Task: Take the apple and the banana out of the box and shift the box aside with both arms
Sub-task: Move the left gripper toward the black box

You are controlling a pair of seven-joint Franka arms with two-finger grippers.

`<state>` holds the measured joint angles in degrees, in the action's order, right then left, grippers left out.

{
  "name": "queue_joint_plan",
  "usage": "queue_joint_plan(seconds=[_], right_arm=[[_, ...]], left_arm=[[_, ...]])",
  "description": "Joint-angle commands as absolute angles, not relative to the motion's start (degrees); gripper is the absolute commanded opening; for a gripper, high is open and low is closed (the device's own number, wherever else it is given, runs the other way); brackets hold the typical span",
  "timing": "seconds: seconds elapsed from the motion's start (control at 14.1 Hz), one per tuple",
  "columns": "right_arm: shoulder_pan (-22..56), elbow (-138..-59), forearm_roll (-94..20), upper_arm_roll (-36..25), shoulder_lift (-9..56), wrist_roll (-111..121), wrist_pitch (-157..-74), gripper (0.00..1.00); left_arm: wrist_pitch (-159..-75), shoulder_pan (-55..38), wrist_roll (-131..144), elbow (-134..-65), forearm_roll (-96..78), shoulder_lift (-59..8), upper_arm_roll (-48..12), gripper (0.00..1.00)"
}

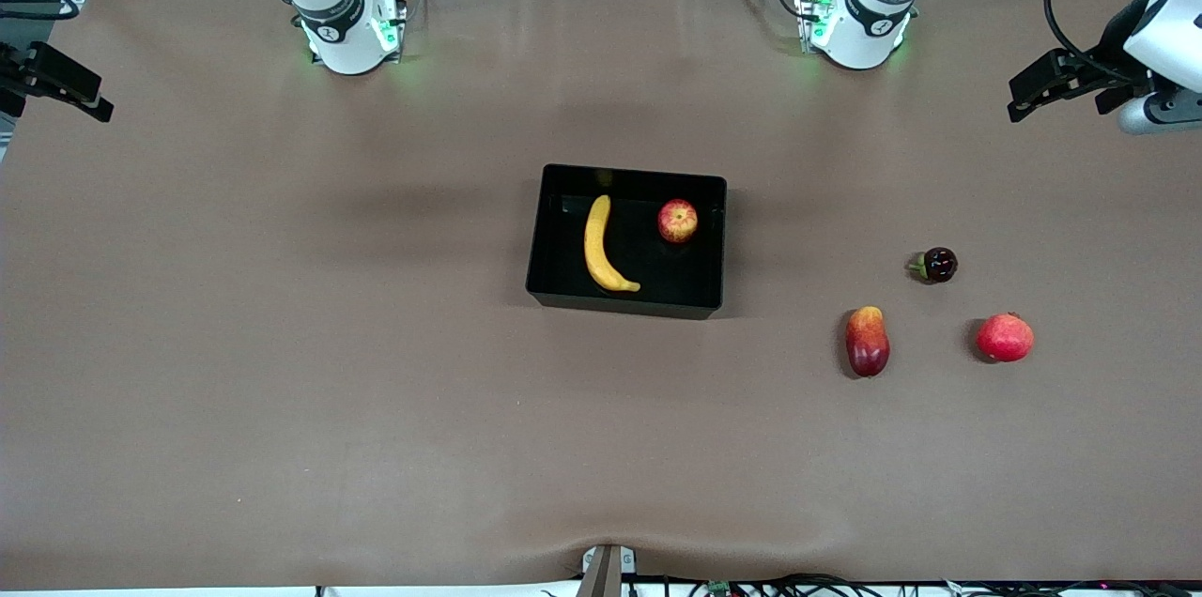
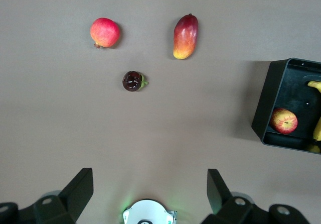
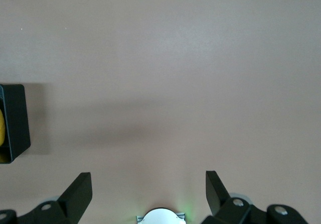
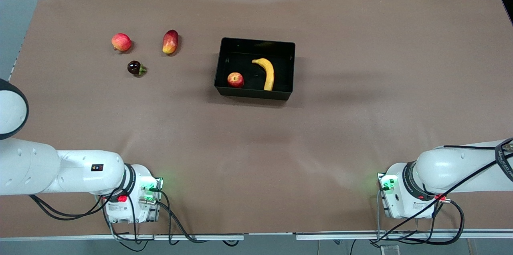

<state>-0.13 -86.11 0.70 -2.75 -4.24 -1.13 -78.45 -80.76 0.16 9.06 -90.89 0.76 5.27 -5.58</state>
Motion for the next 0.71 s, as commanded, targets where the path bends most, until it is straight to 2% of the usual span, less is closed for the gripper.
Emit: queue_joint_plan(seconds=[0.0,0.35,0.64], right_arm=[[0.3,-85.7,-0.2,-3.0,-4.7,-1.2,-78.2,1.00],[0.4,-85.7,-0.2,-3.0,-4.7,-1.1,-78.3,1.00],[0.3,-85.7,-0.2,-3.0,-4.7,-1.1,-78.3,1.00]], left_arm=[[-79.5,0.2,9.1,-89.8,0.4,5.2,-5.7,1.00],[-79.5,-0.5,8.3,-88.4,0.6,3.9,-5.7,1.00],[-78.7,-1.5,19.7,-90.2,-2.1,0.2,-10.9,1.00]])
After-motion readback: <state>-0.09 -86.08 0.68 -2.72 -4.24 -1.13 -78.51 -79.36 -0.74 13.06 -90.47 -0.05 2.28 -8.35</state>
